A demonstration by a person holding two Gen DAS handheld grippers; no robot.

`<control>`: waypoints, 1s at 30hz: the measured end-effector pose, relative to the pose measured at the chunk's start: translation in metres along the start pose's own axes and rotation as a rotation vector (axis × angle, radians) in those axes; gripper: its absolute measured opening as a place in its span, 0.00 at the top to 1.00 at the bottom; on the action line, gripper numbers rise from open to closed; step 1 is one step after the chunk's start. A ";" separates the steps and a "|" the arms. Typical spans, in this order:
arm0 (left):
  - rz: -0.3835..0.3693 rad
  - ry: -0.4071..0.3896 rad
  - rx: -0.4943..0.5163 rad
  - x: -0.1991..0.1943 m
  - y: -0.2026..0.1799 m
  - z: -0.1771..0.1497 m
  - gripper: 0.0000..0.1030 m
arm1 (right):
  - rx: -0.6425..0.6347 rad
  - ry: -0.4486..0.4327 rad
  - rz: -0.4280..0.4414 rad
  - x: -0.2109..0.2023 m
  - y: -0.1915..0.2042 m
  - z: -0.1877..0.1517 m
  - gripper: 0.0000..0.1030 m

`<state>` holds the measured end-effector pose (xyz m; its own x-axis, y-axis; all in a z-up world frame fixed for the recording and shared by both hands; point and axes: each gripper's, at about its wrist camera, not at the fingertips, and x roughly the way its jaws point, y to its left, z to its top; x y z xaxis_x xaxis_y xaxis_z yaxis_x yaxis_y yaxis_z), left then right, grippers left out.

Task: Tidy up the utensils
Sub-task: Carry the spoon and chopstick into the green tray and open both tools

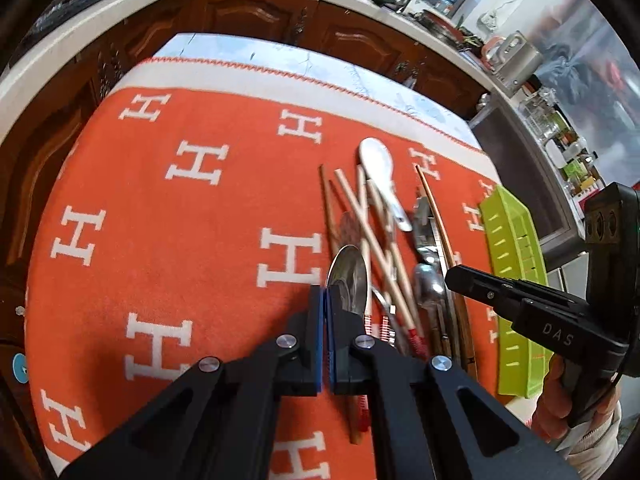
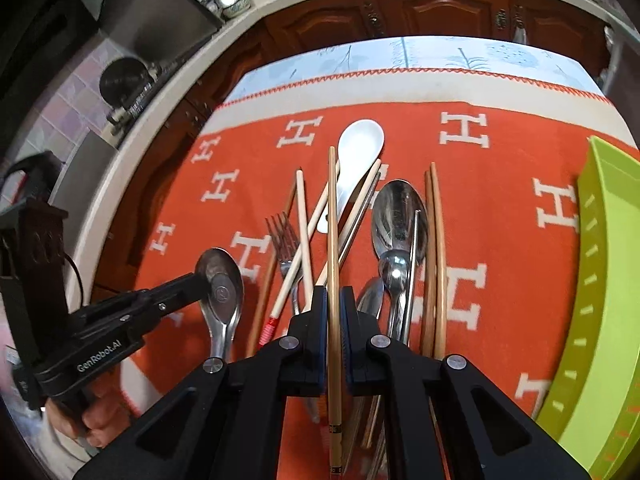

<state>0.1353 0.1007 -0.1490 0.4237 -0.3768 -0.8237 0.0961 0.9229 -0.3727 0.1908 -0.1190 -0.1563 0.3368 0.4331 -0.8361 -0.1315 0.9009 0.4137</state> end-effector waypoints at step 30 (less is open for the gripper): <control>-0.110 0.099 0.455 0.066 -0.278 0.016 0.99 | 0.360 -0.142 -0.183 -0.165 -0.217 -0.058 0.93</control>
<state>0.1508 -0.1799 -0.0930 0.3035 -0.4595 -0.8347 0.5293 0.8098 -0.2533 0.1096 -0.3840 -0.1292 0.4523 0.2360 -0.8601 0.2682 0.8837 0.3836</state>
